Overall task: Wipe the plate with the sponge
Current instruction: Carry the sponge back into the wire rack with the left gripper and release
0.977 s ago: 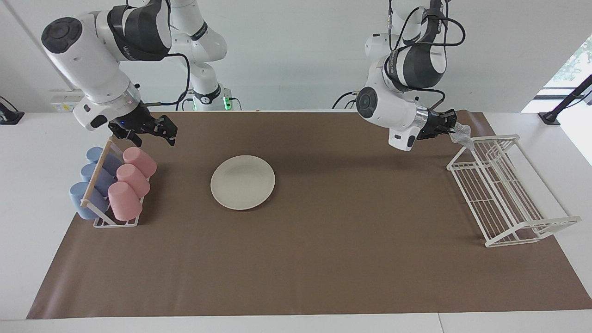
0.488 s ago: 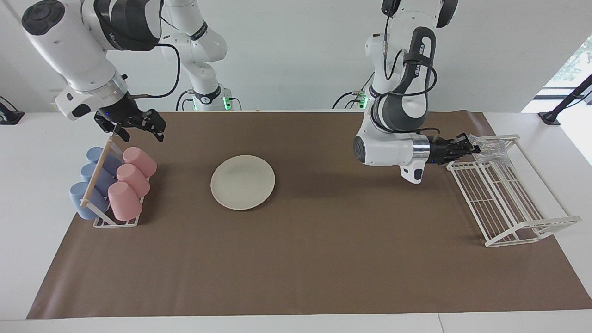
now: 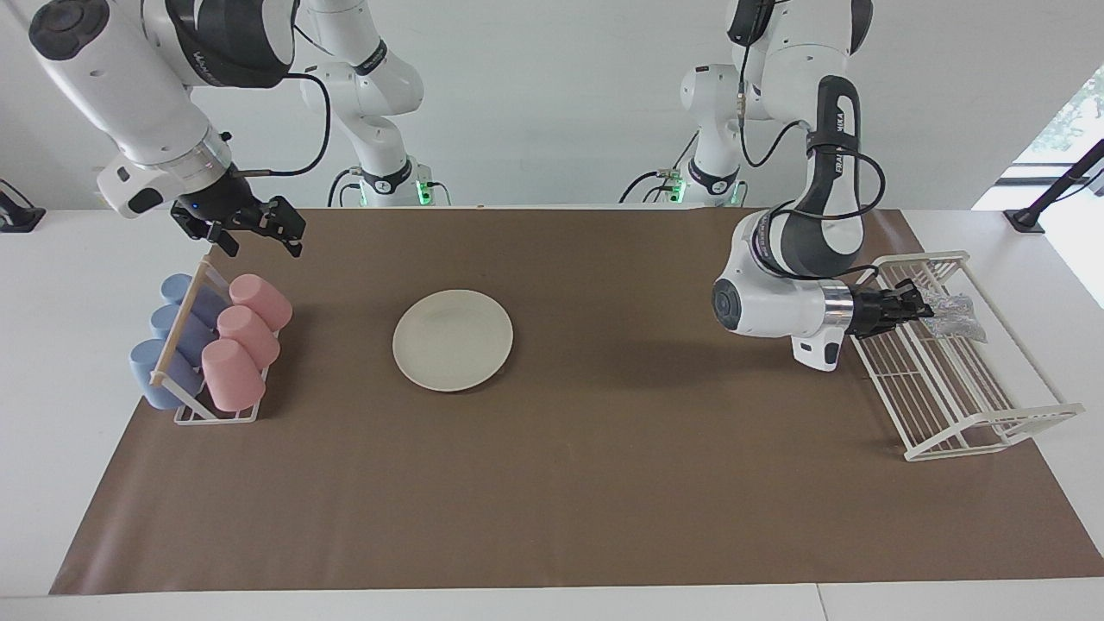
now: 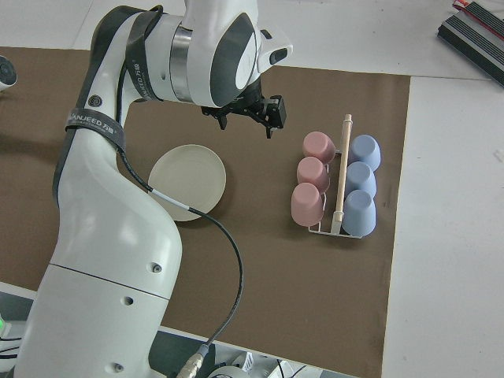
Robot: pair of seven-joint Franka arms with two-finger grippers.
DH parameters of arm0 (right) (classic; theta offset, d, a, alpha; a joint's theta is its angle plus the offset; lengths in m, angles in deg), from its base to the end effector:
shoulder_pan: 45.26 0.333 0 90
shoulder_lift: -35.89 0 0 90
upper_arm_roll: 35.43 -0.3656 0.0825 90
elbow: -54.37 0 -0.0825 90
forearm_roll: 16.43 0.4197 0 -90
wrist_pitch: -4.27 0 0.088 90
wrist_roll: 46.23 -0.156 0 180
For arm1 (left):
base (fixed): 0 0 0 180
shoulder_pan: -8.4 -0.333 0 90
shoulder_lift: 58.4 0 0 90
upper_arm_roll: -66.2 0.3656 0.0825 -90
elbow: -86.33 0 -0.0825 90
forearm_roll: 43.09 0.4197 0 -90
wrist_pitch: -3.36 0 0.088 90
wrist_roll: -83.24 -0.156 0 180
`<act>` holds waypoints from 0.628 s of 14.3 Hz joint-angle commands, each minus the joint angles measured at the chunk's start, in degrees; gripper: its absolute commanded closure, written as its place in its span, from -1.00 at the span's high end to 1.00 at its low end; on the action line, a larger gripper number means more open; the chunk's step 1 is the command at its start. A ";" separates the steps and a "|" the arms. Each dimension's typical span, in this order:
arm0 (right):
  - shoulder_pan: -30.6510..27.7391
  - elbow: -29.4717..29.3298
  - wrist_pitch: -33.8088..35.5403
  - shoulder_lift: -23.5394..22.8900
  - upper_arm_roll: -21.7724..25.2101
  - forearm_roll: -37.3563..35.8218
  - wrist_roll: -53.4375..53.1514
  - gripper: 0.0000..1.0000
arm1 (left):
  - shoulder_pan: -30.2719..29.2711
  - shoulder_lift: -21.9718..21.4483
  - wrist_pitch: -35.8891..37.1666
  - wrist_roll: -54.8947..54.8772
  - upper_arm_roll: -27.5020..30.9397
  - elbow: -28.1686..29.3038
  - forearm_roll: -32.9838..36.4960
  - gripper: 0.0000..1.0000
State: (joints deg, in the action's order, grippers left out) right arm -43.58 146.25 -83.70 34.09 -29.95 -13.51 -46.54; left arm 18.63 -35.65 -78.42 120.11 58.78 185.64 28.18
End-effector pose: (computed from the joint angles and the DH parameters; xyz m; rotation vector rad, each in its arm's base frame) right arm 0.5894 -0.0302 0.5875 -3.0849 0.1120 0.1514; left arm 0.6623 -0.0344 0.3995 -1.8140 -0.0209 -0.0099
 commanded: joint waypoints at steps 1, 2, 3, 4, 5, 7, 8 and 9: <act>-0.63 -0.12 0.25 0.66 -0.73 -0.64 0.84 1.00 | -1.44 -0.08 -3.11 3.81 -0.40 1.15 -1.57 -1.00; -0.63 -0.12 0.08 0.66 -0.73 -0.81 1.02 1.00 | -1.96 -0.08 -4.08 4.95 -0.32 1.42 -2.79 -1.00; -0.54 -0.12 -0.10 0.83 -0.65 -0.81 1.02 1.00 | -2.40 -0.08 -4.35 5.22 -0.40 1.42 -2.98 -1.00; -0.54 -0.12 -0.10 0.83 -0.65 -0.90 0.93 1.00 | -2.41 -0.08 -4.35 5.22 -0.40 1.42 -3.59 -1.00; -0.54 -0.12 -0.19 0.83 -0.65 -0.90 0.85 1.00 | -2.32 0.01 -4.53 5.31 -0.40 1.42 -4.21 -1.00; 0.07 -0.12 -1.41 0.83 -0.73 -2.90 0.93 1.00 | -2.41 -0.08 -4.79 5.40 -0.40 1.51 -4.21 -0.91; 0.34 -0.12 -2.20 0.83 -0.91 -4.66 1.02 1.00 | -2.41 -0.08 -4.79 5.40 -0.40 1.51 -4.21 -0.60; 0.42 -0.12 -2.21 0.92 -0.91 -5.03 0.85 1.00 | -2.41 0.01 -4.79 5.31 -0.40 1.42 -4.30 0.07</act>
State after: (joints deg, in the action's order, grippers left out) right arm -43.25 145.94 -85.05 34.35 -30.34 -16.36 -46.52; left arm 16.90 -35.24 -82.33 124.52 58.74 186.35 24.39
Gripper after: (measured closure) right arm 0.000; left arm 0.921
